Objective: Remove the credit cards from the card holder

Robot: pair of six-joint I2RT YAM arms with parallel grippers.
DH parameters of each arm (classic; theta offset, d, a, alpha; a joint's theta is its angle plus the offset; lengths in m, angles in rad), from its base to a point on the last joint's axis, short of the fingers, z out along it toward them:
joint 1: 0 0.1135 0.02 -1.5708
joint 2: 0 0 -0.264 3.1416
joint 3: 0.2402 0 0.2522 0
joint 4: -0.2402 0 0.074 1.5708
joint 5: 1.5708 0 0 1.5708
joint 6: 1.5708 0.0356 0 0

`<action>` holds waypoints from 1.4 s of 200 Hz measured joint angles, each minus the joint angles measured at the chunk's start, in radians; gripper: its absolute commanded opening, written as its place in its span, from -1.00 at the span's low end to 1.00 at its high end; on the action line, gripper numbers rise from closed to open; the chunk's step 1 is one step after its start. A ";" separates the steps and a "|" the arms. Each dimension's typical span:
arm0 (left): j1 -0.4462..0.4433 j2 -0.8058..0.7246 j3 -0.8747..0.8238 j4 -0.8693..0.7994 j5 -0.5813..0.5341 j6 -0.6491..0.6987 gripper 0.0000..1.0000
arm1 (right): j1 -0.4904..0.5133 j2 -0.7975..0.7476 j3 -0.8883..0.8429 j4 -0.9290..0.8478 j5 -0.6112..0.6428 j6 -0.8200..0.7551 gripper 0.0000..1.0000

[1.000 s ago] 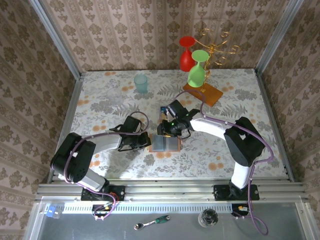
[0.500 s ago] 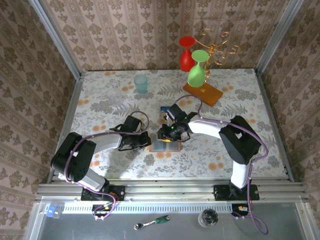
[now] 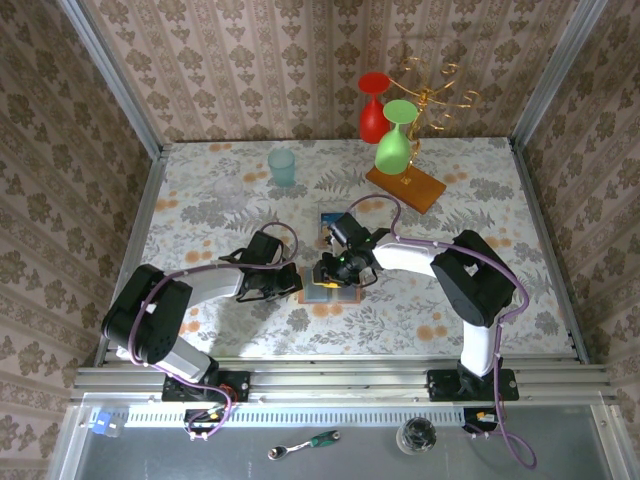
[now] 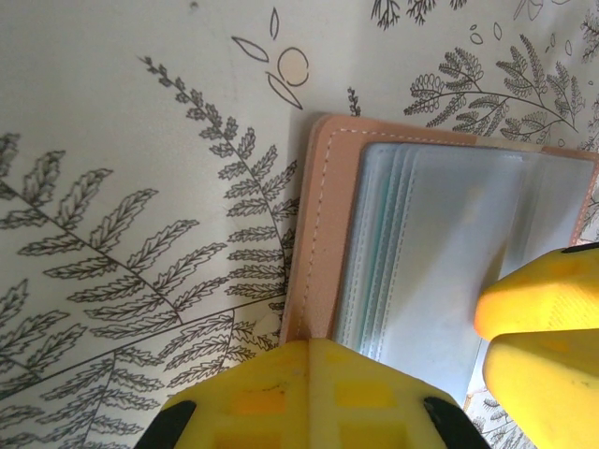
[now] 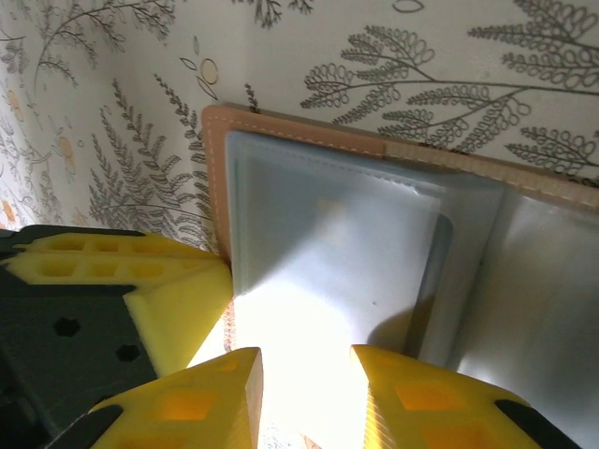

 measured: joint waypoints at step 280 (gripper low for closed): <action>0.018 -0.122 0.035 -0.016 0.044 -0.025 -0.64 | -0.020 -0.042 -0.085 0.010 0.043 -0.014 -0.37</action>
